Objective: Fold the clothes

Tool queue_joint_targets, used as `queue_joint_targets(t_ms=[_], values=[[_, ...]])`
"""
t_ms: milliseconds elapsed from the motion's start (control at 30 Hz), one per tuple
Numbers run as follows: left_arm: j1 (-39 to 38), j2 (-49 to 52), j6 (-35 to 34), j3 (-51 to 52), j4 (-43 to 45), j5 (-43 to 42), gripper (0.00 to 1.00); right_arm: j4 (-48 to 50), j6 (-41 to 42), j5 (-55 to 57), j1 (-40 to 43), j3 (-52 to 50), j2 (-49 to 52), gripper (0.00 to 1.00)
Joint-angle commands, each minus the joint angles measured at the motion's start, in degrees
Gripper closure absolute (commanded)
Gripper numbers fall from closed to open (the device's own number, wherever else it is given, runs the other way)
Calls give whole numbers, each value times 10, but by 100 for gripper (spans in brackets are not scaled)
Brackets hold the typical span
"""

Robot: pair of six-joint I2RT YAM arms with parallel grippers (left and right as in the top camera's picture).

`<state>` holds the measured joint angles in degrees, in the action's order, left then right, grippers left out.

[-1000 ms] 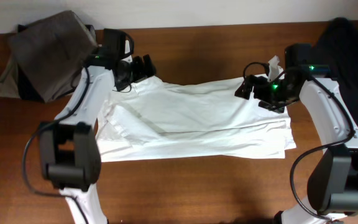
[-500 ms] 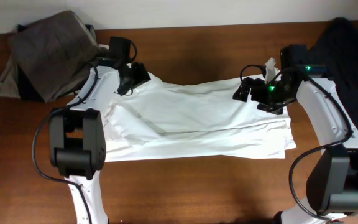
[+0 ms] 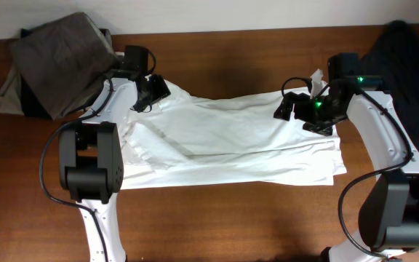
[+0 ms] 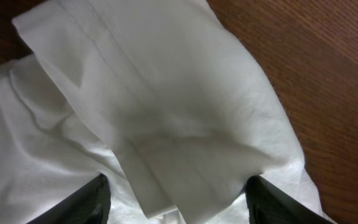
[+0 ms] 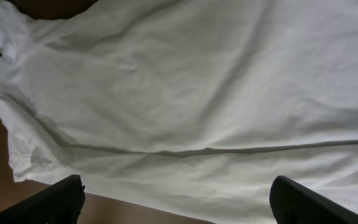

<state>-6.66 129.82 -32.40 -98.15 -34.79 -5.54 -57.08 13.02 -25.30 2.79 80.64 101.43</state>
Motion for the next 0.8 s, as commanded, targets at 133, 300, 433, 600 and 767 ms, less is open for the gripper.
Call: queue_joint_targets(t_ms=[133,300,433,600,767], values=[[2,11,6,-21,1,2,51,2,-7,21,-5,9,-4,1],[2,11,9,-21,-5,2,62,32,-5,35,-5,9,-4,0],[2,11,10,-21,-5,2,61,34,-6,35,-5,9,-4,0],[2,11,10,-21,-7,2,85,55,-3,49,-5,9,-4,0],[2,8,12,-21,-13,2,99,116,16,77,13,10,-4,2]])
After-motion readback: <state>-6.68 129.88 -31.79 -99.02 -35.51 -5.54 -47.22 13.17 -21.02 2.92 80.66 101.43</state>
